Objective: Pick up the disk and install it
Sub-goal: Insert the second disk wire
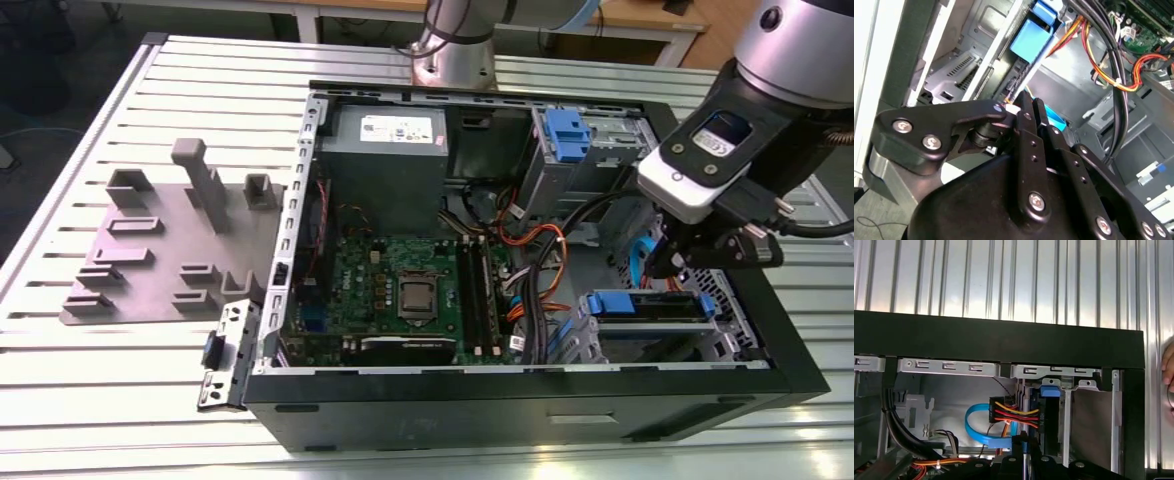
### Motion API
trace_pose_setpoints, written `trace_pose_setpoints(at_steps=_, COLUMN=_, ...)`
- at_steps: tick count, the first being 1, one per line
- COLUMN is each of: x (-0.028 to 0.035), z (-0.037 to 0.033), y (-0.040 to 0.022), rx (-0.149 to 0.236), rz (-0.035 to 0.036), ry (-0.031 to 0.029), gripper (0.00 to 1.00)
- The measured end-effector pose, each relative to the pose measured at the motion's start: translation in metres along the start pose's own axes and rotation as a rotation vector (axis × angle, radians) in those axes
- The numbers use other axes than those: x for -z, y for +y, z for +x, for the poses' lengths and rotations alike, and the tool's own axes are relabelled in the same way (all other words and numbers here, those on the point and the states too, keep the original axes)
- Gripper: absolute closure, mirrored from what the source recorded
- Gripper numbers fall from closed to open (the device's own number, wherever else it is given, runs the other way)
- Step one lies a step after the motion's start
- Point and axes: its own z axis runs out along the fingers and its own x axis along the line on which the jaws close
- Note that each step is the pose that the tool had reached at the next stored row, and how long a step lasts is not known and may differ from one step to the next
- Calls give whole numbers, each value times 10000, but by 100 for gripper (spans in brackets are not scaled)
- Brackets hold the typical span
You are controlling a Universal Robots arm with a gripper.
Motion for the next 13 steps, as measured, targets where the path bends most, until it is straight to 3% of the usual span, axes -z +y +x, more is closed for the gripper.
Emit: trace_pose_setpoints(at_steps=13, x=-23, z=-61, y=-21, rx=0, rz=4, ry=1, gripper=84)
